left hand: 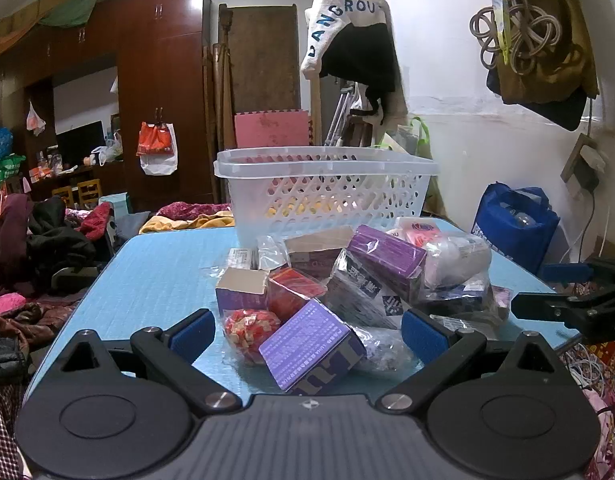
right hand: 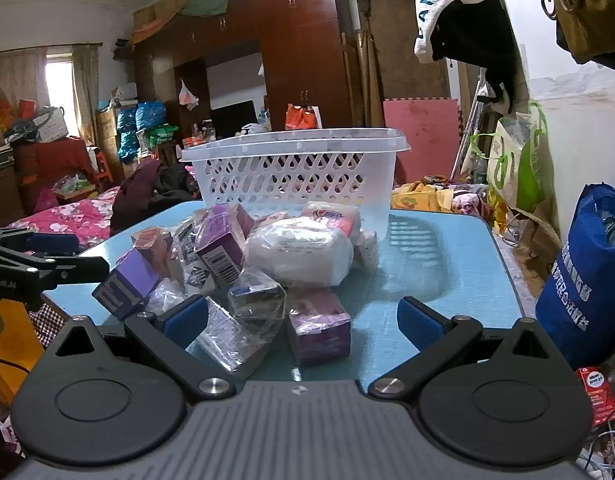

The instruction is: Organize objects

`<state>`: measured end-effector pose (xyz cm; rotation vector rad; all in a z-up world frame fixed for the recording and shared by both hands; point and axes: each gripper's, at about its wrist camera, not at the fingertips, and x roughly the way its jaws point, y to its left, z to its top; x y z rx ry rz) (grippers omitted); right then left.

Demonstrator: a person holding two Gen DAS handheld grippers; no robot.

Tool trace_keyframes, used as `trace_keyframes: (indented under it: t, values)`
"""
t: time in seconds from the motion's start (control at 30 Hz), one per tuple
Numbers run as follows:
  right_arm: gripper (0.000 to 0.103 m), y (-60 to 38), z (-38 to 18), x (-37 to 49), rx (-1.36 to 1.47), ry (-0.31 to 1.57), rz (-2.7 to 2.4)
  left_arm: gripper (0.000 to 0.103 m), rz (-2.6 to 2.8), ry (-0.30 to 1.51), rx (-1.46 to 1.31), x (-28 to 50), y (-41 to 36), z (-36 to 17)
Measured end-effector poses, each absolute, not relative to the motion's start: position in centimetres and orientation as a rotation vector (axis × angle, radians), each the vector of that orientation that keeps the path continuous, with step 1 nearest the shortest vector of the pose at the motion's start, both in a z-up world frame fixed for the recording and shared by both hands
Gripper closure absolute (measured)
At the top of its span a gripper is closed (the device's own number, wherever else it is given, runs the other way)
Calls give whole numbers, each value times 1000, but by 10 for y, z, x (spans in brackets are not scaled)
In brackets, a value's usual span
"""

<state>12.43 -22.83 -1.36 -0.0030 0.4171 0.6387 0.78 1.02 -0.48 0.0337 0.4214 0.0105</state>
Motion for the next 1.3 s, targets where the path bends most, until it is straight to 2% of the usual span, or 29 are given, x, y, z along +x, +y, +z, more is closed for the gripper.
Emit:
trace_keyframes:
  t: [1.3]
  values:
    - [0, -225, -17, 122, -26, 417, 661, 2, 4, 431, 37, 8, 11, -7]
